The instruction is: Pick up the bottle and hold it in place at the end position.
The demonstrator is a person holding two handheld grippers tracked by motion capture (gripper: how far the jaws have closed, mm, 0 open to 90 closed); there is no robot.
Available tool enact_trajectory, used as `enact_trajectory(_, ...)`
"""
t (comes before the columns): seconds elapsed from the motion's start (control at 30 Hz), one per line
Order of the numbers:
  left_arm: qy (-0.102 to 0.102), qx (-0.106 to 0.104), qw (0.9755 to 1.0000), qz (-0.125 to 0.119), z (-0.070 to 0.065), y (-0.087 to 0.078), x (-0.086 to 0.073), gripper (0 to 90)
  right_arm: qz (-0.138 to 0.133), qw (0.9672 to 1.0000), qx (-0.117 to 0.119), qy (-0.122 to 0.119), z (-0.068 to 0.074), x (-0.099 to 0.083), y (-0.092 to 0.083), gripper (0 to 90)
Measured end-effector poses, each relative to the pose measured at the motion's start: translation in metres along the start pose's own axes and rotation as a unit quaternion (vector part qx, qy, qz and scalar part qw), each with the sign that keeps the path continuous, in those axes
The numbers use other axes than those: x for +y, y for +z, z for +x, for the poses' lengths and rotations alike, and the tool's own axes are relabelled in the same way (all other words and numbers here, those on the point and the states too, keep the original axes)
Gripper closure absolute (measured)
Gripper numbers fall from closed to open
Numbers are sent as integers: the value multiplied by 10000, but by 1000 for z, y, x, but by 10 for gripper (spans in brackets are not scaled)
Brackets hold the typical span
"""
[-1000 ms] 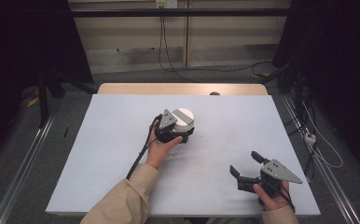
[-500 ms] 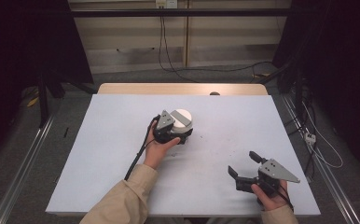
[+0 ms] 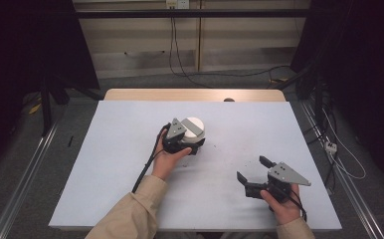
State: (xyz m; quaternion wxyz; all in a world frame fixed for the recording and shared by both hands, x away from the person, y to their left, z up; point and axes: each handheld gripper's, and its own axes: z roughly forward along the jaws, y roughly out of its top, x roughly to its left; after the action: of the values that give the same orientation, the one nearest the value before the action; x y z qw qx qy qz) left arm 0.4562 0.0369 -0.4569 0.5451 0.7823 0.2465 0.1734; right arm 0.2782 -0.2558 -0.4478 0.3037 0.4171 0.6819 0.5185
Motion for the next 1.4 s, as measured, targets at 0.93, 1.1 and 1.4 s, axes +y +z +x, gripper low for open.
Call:
enact_trajectory(0.93, -49, 18, 10000, 23, 0, 0, 0, 186, 248, 9994, 235, -52, 17, 31, 55, 68)
enact_trajectory(1.1, -73, 27, 10000, 12, 0, 1, 0, 186, 215, 9994, 250, -100, 20, 37, 62, 89)
enact_trajectory(1.4, -94, 21, 10000, 18, 0, 0, -1, 186, 271, 9993, 257, -30, 21, 49, 71, 180)
